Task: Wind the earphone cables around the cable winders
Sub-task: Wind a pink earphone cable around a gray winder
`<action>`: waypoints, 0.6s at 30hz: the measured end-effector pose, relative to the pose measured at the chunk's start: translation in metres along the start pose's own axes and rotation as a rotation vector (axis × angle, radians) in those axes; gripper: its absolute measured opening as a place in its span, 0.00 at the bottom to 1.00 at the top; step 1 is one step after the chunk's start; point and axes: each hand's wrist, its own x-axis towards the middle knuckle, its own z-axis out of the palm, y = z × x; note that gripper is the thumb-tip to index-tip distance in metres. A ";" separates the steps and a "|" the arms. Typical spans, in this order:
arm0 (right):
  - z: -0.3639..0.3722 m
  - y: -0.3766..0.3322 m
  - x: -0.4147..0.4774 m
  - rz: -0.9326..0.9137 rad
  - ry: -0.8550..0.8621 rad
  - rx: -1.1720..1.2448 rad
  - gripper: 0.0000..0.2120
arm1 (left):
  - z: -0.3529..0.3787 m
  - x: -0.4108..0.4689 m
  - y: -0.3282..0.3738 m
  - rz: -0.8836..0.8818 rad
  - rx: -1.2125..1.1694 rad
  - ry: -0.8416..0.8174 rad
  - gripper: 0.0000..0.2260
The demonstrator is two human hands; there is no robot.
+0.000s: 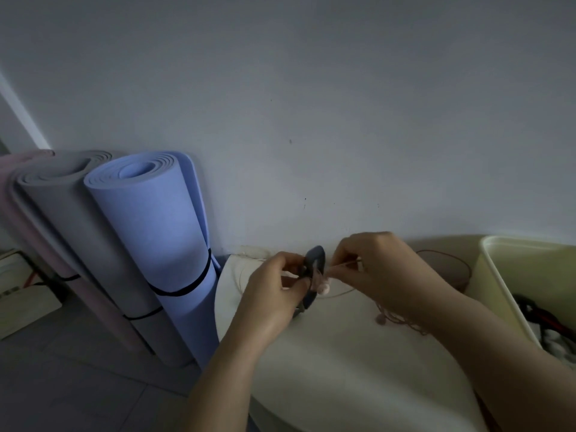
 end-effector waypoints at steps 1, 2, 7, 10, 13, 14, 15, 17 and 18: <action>-0.002 0.003 0.000 0.009 -0.004 -0.005 0.05 | -0.001 -0.001 0.000 0.017 0.046 -0.066 0.09; -0.004 0.005 0.000 0.024 -0.015 -0.011 0.06 | -0.001 -0.002 0.001 0.029 0.083 -0.128 0.08; -0.008 0.015 -0.002 0.079 -0.113 0.008 0.05 | -0.006 -0.005 0.003 0.021 0.128 -0.282 0.09; -0.010 0.018 -0.002 0.082 -0.136 0.077 0.03 | -0.008 -0.005 0.003 0.011 0.122 -0.302 0.10; -0.011 0.021 -0.003 0.107 -0.154 0.209 0.04 | -0.010 -0.006 0.004 0.009 0.084 -0.321 0.11; -0.011 0.024 -0.003 0.119 -0.158 0.244 0.04 | -0.011 -0.006 0.004 0.006 0.075 -0.327 0.11; -0.011 0.026 -0.002 0.133 -0.169 0.277 0.04 | -0.012 -0.006 0.004 0.004 0.070 -0.334 0.11; -0.008 0.033 -0.001 0.162 -0.210 0.335 0.05 | -0.015 -0.006 0.005 0.005 0.032 -0.368 0.11; -0.006 0.036 -0.001 0.182 -0.252 0.390 0.06 | -0.015 -0.006 0.006 0.007 -0.019 -0.391 0.11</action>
